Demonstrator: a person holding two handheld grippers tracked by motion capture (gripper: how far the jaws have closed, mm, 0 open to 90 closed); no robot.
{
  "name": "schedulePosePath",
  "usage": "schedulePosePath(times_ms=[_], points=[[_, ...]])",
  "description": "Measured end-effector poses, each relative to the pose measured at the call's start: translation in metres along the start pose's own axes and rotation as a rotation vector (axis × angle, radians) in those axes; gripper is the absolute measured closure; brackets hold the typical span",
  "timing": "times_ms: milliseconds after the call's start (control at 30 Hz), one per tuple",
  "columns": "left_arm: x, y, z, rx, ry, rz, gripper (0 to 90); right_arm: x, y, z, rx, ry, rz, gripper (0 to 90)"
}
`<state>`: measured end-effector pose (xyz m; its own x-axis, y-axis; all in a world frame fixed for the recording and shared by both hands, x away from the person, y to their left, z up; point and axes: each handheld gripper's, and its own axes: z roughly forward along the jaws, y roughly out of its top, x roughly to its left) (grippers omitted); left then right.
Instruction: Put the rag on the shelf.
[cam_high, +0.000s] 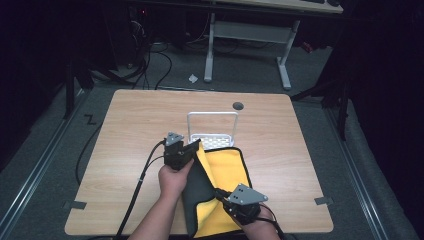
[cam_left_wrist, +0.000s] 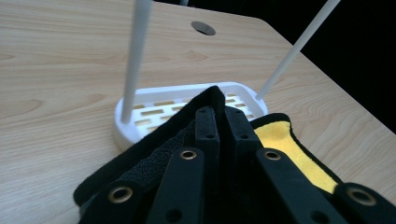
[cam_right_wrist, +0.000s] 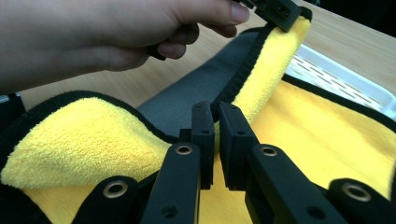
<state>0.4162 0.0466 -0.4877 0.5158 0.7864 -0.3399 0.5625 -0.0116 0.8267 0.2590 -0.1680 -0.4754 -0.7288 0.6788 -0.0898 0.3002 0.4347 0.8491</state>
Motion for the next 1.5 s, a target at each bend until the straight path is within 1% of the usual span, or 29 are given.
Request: schedulePosePath(times_ms=[33,100,200,233,267,367,433,533,600,667,767,900,967,1000,1067,1100,1167,1267,1333,1433,1500], points=[[-0.003,0.001,0.004,0.014,0.006,0.011,85.2,-0.003,-0.002,-0.001,-0.001,-0.002,0.01,85.8],[-0.007,0.003,0.01,0.027,0.007,0.022,85.2,-0.009,-0.006,-0.003,0.003,-0.006,0.031,85.7],[-0.014,0.006,0.016,0.037,-0.001,0.038,85.2,-0.013,-0.011,-0.006,0.016,-0.025,0.024,85.7],[-0.014,0.006,0.016,0.037,-0.001,0.038,85.2,-0.013,-0.011,-0.006,0.016,-0.025,0.024,85.7],[-0.019,0.007,0.019,0.032,-0.01,0.037,85.2,-0.015,-0.013,-0.008,0.02,-0.03,0.022,85.7],[-0.027,0.005,0.028,0.052,-0.018,0.053,84.9,-0.024,-0.024,-0.018,0.029,-0.05,0.043,85.7],[-0.031,0.003,0.033,0.063,-0.025,0.047,84.8,-0.027,-0.028,-0.022,0.035,-0.059,0.05,85.7],[-0.038,0.0,0.041,0.075,-0.033,0.06,84.7,-0.034,-0.035,-0.028,0.044,-0.065,0.073,85.7],[-0.043,-0.001,0.046,0.079,-0.038,0.06,84.5,-0.037,-0.04,-0.031,0.052,-0.067,0.082,85.6],[-0.046,-0.002,0.05,0.086,-0.043,0.056,84.3,-0.04,-0.044,-0.034,0.058,-0.076,0.085,85.6],[-0.05,-0.004,0.057,0.107,-0.044,0.068,84.1,-0.044,-0.05,-0.036,0.08,-0.092,0.089,85.5],[-0.055,-0.006,0.065,0.118,-0.056,0.069,83.9,-0.047,-0.057,-0.04,0.097,-0.101,0.097,85.0],[-0.058,-0.006,0.068,0.12,-0.065,0.073,83.3,-0.049,-0.059,-0.041,0.099,-0.102,0.104,83.3],[-0.059,-0.007,0.069,0.118,-0.075,0.068,81.3,-0.05,-0.06,-0.043,0.098,-0.106,0.109,79.6],[-0.06,-0.007,0.071,0.119,-0.111,0.042,70.8,-0.053,-0.061,-0.046,0.081,-0.119,0.129,75.6],[-0.06,-0.007,0.071,0.118,-0.117,0.043,65.6,-0.056,-0.061,-0.048,0.064,-0.129,0.141,74.0],[-0.061,-0.008,0.071,0.12,-0.12,0.045,59.1,-0.061,-0.06,-0.052,0.043,-0.146,0.156,73.5],[-0.062,-0.009,0.07,0.12,-0.137,0.047,53.3,-0.064,-0.061,-0.052,0.042,-0.154,0.168,73.4],[-0.063,-0.009,0.069,0.116,-0.155,0.038,50.6,-0.065,-0.062,-0.051,0.048,-0.151,0.171,73.4],[-0.066,-0.009,0.065,0.104,-0.181,0.042,48.0,-0.064,-0.063,-0.048,0.056,-0.152,0.164,73.4],[-0.068,-0.01,0.062,0.099,-0.19,0.045,46.1,-0.064,-0.063,-0.046,0.063,-0.152,0.159,73.4]])
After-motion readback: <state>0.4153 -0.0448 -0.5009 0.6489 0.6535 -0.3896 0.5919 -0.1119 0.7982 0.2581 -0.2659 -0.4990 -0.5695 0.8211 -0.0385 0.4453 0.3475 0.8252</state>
